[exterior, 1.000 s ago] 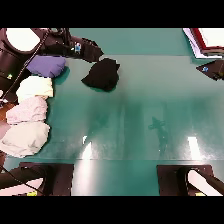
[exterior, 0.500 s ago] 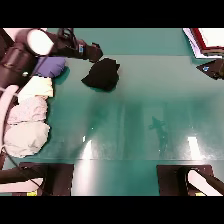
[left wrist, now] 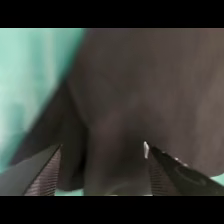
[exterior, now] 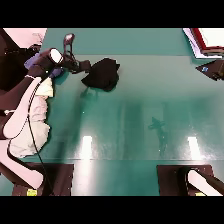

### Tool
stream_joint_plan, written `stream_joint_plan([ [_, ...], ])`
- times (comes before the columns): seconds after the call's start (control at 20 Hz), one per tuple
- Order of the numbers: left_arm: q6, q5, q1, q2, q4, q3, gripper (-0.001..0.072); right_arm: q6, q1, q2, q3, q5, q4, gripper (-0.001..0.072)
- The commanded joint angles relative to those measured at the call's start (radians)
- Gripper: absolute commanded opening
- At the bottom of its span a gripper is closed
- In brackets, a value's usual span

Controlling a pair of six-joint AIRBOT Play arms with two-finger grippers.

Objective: Fold the shirts.

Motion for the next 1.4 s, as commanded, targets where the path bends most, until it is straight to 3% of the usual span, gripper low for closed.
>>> stream_joint_plan([
  [0.0,0.213,0.010,0.022,-0.080,-0.243,0.001,0.0620,0.000,0.001,0.000,-0.001,0.003,0.000,0.0016],
  [0.1,0.214,0.019,0.023,-0.085,-0.243,0.002,0.0618,0.000,0.001,0.000,-0.001,0.003,0.000,0.0017],
  [0.15,0.213,0.021,0.025,-0.083,-0.248,0.002,0.0449,0.000,0.001,0.000,0.000,0.002,0.001,0.0017],
  [0.2,0.214,0.016,0.025,-0.080,-0.264,0.007,0.0143,0.000,0.001,0.000,0.000,-0.001,0.001,0.0016],
  [0.25,0.213,-0.008,0.025,-0.079,-0.267,0.028,0.0030,0.000,0.001,0.000,0.000,-0.001,0.001,0.0017],
  [0.45,0.231,-0.244,0.023,-0.043,-0.266,0.264,0.0021,0.000,0.001,0.030,0.000,-0.019,-0.002,0.0016],
  [0.65,0.275,-0.413,-0.010,0.174,-0.282,0.459,0.0021,0.000,-0.002,0.115,0.030,-0.096,-0.012,0.0016],
  [0.95,0.301,-0.558,-0.169,0.537,-0.283,0.387,0.0022,0.000,-0.001,0.126,0.239,-0.068,-0.037,0.0016],
  [1.2,0.327,-0.572,-0.293,0.581,-0.263,0.338,0.0023,0.000,-0.001,0.126,0.293,-0.042,-0.035,0.0016],
  [1.35,0.321,-0.564,-0.296,0.580,-0.135,0.173,0.0024,0.000,-0.001,0.126,0.293,0.020,-0.035,0.0016],
])
